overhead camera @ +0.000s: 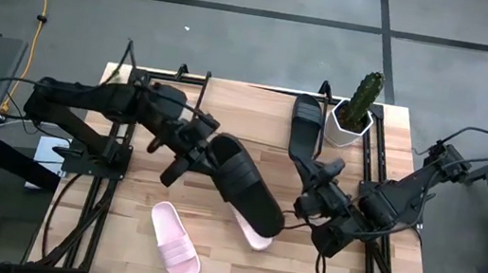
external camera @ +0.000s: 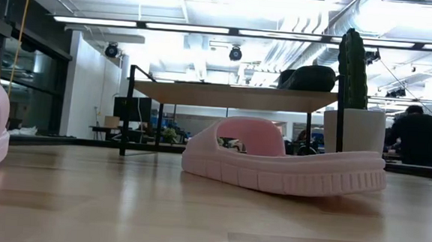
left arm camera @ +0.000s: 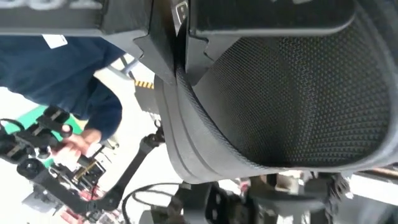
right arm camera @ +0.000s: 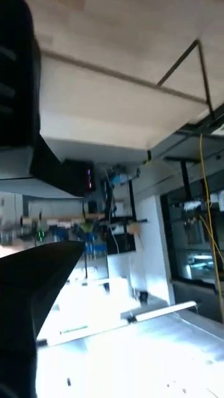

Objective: Pick and place slides into the shelf
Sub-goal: Put the black slide on the shelf

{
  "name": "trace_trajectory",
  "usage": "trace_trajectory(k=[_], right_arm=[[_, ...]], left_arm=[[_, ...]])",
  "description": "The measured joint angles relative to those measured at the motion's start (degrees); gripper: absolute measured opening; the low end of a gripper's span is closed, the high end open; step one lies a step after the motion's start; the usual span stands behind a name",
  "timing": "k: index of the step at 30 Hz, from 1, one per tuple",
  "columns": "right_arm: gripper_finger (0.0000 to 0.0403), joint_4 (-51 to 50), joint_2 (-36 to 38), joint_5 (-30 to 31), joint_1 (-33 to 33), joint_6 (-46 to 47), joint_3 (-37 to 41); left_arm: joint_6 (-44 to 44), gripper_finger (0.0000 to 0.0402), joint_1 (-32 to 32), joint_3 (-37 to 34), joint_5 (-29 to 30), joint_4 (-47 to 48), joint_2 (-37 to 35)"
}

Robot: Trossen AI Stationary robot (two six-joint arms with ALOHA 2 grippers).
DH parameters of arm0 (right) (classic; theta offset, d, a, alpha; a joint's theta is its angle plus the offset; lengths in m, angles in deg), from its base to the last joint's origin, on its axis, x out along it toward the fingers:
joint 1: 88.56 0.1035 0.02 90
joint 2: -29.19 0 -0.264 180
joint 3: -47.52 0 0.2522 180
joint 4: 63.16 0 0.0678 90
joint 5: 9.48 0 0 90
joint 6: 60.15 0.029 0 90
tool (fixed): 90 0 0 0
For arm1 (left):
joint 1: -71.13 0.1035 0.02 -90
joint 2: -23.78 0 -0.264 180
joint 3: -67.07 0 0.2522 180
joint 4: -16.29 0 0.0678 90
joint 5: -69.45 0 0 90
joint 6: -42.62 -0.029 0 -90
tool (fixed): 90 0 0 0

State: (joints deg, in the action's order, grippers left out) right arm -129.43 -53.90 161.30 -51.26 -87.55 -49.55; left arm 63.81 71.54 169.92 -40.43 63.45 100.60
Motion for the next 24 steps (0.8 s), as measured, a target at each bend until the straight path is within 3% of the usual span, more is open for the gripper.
trace_trajectory(k=[9, 16, 24], right_arm=[[0.0115, 8.55, -0.04, 4.89, 2.98, -11.79, 0.00], [0.0116, 16.44, -0.04, 6.13, 5.37, -21.19, 0.00], [0.0178, 16.36, -0.94, 9.24, 6.28, -21.40, 0.02]], left_arm=[[-2.29, 0.0005, 0.00, 9.20, 7.30, 7.95, 0.02], [-2.45, 0.0005, 0.02, 13.79, 9.43, 11.50, 0.02], [-0.79, 0.0005, 0.02, 15.49, 12.73, 13.17, 0.05]])
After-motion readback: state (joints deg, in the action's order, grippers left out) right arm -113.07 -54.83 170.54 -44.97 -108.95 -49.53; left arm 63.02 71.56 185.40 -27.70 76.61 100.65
